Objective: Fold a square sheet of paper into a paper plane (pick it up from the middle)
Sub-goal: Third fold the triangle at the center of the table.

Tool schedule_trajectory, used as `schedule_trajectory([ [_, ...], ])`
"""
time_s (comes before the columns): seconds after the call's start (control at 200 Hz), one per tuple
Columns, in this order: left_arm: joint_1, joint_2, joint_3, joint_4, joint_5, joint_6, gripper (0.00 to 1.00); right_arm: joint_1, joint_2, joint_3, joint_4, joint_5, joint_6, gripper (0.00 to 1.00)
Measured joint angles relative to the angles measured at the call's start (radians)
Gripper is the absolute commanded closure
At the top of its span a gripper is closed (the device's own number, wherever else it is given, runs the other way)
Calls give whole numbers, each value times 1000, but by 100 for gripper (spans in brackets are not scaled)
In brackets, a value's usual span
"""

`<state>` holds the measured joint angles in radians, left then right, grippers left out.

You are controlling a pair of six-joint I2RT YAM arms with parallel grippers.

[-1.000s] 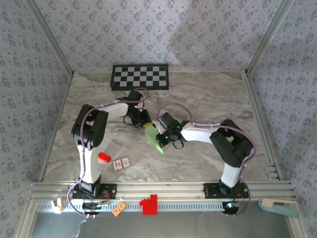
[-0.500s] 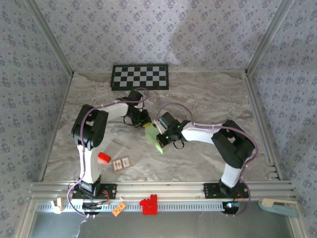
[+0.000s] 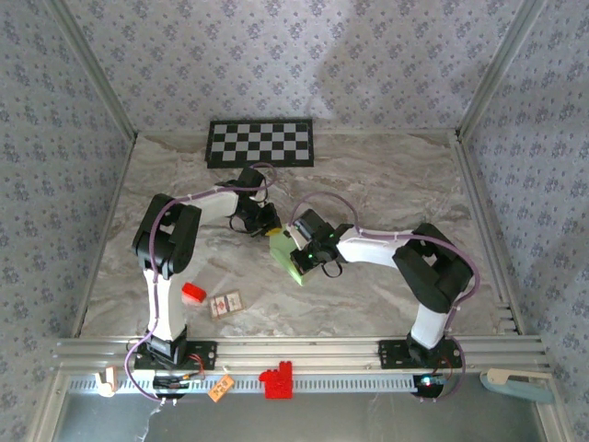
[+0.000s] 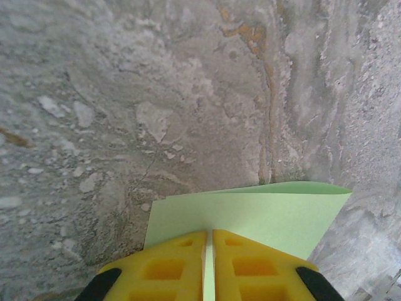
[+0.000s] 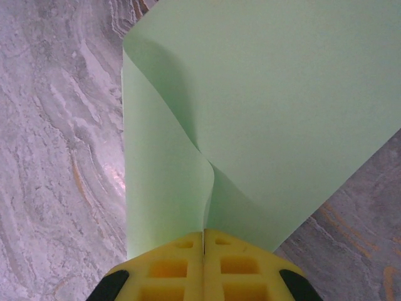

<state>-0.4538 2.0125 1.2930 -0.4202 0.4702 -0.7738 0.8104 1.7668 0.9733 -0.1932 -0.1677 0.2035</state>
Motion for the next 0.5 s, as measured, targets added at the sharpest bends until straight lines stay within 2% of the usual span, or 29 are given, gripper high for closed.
schedule_trajectory([
  [0.395,0,-1,0,0,0,0,88,0,13,8,-5,0,0,98],
  [0.5,0,-13,0,-7,-4,-1,85,0,13,8,-4,0,0,98],
])
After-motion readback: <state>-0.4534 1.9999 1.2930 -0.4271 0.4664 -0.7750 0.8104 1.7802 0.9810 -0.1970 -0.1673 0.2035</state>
